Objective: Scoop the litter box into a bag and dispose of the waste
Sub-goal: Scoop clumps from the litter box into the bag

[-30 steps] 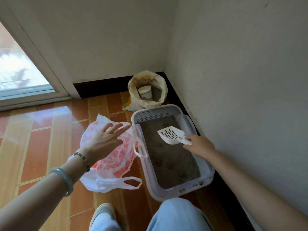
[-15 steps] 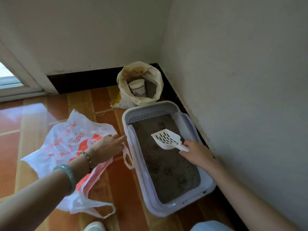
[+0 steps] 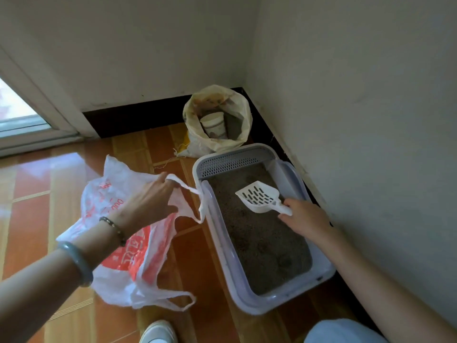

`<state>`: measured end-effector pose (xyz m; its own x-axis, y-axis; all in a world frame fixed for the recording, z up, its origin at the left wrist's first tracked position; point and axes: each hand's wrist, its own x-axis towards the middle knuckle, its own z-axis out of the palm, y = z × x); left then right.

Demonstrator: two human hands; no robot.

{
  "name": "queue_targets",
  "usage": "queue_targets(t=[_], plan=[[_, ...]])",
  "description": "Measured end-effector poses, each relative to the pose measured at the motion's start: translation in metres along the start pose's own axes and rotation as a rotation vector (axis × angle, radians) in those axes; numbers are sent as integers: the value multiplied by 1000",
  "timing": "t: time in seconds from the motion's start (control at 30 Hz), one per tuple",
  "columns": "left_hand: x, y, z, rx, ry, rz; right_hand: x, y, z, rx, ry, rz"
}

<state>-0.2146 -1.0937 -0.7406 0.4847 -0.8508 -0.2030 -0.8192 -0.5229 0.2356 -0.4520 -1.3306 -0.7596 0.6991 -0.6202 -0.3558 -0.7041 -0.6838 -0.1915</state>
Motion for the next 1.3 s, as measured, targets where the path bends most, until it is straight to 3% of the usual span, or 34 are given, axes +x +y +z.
queue_targets(t=[0.23, 0.63, 0.83, 1.13, 1.3], plan=[[11, 20, -38, -175, 55, -137, 3, -7, -13, -216, -98, 7], [15, -19, -18, 86, -45, -259, -6, -7, 12, -487, -194, 60], [9, -19, -13, 254, 10, -78, 3, -9, 33, -310, -223, 8], [8, -28, -3, 336, 313, 212, 23, -25, 77, 91, -196, 27], [14, -35, 11, 405, 321, 279, 35, -33, 85, 179, -208, 35]])
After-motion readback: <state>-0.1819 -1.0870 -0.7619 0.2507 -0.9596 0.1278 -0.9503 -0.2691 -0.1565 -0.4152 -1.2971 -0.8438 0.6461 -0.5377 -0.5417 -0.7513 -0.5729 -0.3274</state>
